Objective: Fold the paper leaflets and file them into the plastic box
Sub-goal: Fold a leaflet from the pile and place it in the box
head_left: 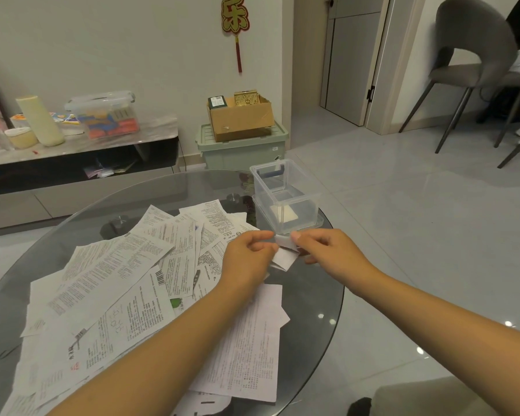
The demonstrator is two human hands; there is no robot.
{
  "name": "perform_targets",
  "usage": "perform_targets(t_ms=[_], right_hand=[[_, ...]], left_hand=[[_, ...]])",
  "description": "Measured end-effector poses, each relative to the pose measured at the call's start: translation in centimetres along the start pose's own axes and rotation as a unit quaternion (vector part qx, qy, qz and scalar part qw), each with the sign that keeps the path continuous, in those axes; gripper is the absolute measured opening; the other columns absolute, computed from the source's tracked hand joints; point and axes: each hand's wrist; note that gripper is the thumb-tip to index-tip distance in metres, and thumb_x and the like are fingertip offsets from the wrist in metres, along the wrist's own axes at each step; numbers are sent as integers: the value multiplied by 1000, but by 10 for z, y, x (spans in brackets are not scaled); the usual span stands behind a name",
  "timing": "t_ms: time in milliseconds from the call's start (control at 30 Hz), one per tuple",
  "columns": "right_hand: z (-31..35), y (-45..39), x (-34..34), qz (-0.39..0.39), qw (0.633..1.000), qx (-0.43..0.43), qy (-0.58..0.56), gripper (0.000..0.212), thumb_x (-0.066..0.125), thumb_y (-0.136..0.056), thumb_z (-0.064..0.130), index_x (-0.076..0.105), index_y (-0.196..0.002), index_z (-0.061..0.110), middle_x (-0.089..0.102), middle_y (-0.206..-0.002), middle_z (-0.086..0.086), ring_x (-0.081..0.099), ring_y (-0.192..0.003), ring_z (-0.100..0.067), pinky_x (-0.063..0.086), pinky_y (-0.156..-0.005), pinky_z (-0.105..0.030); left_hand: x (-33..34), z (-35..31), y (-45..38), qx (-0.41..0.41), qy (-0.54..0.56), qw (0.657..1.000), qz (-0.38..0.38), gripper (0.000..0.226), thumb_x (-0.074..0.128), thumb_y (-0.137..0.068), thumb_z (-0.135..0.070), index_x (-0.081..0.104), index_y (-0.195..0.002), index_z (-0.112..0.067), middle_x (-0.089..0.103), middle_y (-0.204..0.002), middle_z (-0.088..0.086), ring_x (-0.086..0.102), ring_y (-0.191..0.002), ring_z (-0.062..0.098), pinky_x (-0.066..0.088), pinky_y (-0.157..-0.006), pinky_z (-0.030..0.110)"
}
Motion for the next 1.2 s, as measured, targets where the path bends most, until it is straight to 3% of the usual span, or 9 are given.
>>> perform_targets(t_ms=[100, 233, 400, 600, 700, 767, 933, 1067, 1200], right_hand=[[5, 1, -1, 43, 994, 56, -78, 31, 46, -97, 35, 74, -93, 22, 73, -93, 4, 70, -83, -14, 56, -76, -25], [1, 0, -3, 40, 995, 53, -80, 15, 61, -89, 13, 72, -99, 17, 71, -97, -4, 68, -81, -13, 54, -69, -20], [-3, -2, -2, 2, 996, 54, -65, 16, 65, -85, 5, 71, -93, 17, 70, -96, -11, 66, -77, -11, 52, -61, -14], [-7, -5, -3, -22, 999, 22, -1, 16, 67, -84, 6, 71, -88, 21, 69, -86, -1, 61, -71, -4, 46, -59, -7], [-12, -8, 0, -57, 997, 2, 47, 16, 68, -83, 8, 73, -89, 21, 68, -83, 6, 62, -78, -4, 43, -63, -4], [-14, -10, 2, -76, 995, -10, 68, 16, 66, -85, 9, 74, -95, 19, 68, -85, 8, 61, -78, -1, 41, -64, -3], [-20, -12, 2, -88, 986, -23, 140, 22, 59, -90, 9, 71, -108, 15, 70, -103, 2, 57, -82, -2, 41, -75, -8], [-25, -12, 3, -86, 980, -21, 179, 23, 57, -92, 10, 69, -111, 15, 69, -111, -1, 60, -96, -10, 40, -84, -15], [-25, -14, 2, -87, 974, -21, 209, 24, 56, -93, 12, 68, -114, 14, 67, -114, -2, 60, -104, -15, 40, -86, -16]], left_hand=[[-1, 2, -2, -7, 32, 999, 11, 21, 60, -88, -8, 67, -104, -20, 70, -91, 3, 62, -63, 7, 48, -61, 22], [-3, 1, 0, -12, 59, 997, 37, 24, 57, -90, -6, 67, -107, -19, 71, -98, 4, 69, -79, 10, 52, -63, 18], [1, -6, -1, -15, 8, 998, 56, 24, 44, -98, -26, 66, -107, -21, 67, -105, -3, 62, -97, 11, 51, -89, 29], [2, 4, -1, 13, -62, 997, 52, 29, 69, -82, -8, 65, -109, -21, 69, -78, -4, 68, -75, 10, 53, -77, 30], [5, 7, 0, 73, -109, 991, 18, 28, 64, -83, -5, 64, -106, -21, 66, -85, -6, 65, -79, 8, 49, -73, 16], [6, 9, 3, 145, -183, 972, 25, 31, 57, -86, -4, 62, -111, -21, 58, -103, -9, 59, -92, 4, 44, -76, 6], [7, 17, 8, 244, -347, 900, 98, 37, 51, -90, -10, 57, -125, -19, 43, -139, -6, 35, -130, 9, 24, -110, 23], [8, 20, 11, 256, -438, 851, 140, 50, 43, -92, -13, 41, -141, -22, 27, -153, -6, 23, -139, 9, 7, -109, 22], [5, 17, 12, 264, -454, 837, 155, 50, 40, -94, -15, 36, -144, -21, 26, -154, -5, 21, -140, 9, 4, -109, 21]])
Point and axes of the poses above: each hand's wrist, its own y-axis away from the middle knuckle, its own x-axis out of the palm, z = x × y
